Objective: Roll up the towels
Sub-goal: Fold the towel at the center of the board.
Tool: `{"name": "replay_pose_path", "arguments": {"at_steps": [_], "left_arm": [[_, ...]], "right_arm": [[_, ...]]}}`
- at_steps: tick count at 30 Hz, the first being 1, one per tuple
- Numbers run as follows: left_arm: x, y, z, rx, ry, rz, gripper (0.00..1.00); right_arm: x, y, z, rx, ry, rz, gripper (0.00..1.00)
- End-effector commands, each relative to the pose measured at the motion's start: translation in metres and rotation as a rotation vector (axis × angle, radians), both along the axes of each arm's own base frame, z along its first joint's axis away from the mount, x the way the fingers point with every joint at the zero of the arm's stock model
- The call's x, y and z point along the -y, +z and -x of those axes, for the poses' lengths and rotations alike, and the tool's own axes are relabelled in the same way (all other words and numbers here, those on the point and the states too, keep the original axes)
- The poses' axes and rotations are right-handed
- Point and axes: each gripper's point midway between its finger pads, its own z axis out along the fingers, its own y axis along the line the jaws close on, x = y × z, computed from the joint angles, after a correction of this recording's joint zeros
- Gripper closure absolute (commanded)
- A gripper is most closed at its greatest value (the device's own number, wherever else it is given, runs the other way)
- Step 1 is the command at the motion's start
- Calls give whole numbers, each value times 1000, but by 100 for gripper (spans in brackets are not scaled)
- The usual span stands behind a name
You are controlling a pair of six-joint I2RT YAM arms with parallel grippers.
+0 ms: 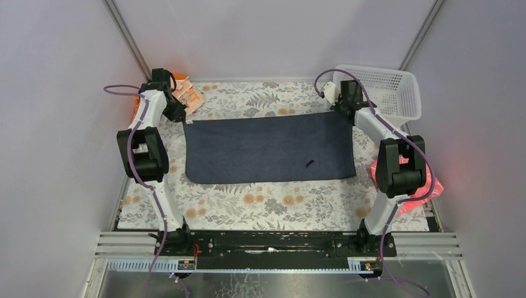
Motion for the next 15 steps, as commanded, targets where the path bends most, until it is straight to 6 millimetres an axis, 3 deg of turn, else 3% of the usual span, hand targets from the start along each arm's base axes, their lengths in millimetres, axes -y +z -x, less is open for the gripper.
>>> {"name": "replay_pose_path", "arguments": {"at_steps": [1,6,15], "left_arm": [[-5,14,-29,94,2,9,96],[-3,22,-31,114,-2,21,96],[-3,9,10,77,31,44,96]], "right_arm": [[11,31,-21,116,-40,27,100],[11,34,-21,126,-32,36,100],[16,27,13,171,-6,52,100]]}}
